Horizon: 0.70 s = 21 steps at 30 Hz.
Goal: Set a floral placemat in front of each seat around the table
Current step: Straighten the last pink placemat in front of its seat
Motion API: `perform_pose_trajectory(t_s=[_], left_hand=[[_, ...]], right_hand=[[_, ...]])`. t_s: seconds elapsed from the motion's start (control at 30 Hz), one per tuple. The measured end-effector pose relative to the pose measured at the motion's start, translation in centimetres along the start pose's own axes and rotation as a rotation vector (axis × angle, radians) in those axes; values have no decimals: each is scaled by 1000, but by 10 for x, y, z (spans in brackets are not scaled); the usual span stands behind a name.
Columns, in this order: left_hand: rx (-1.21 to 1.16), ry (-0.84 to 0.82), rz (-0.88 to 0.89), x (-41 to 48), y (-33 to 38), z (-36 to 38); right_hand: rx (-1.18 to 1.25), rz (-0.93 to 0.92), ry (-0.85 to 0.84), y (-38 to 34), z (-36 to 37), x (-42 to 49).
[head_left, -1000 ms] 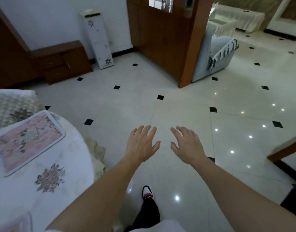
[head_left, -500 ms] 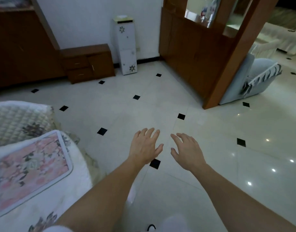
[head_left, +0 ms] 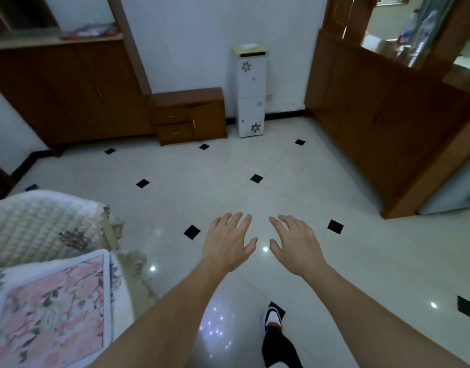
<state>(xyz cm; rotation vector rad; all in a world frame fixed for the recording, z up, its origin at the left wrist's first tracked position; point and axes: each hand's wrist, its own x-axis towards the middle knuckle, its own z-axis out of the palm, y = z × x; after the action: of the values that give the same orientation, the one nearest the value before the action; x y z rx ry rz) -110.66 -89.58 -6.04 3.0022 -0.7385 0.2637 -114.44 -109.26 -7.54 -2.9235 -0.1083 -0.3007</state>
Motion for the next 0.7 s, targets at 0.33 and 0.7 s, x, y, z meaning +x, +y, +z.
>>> perform_pose_trajectory(t_s=[0.33,0.7], left_hand=[[61,-5,-277,140,-73,12],[79,4,-584,167,-171,24]], right_hand=[[105,-242,-29,13,33,211],[149,-531,-123,-50,80,341]])
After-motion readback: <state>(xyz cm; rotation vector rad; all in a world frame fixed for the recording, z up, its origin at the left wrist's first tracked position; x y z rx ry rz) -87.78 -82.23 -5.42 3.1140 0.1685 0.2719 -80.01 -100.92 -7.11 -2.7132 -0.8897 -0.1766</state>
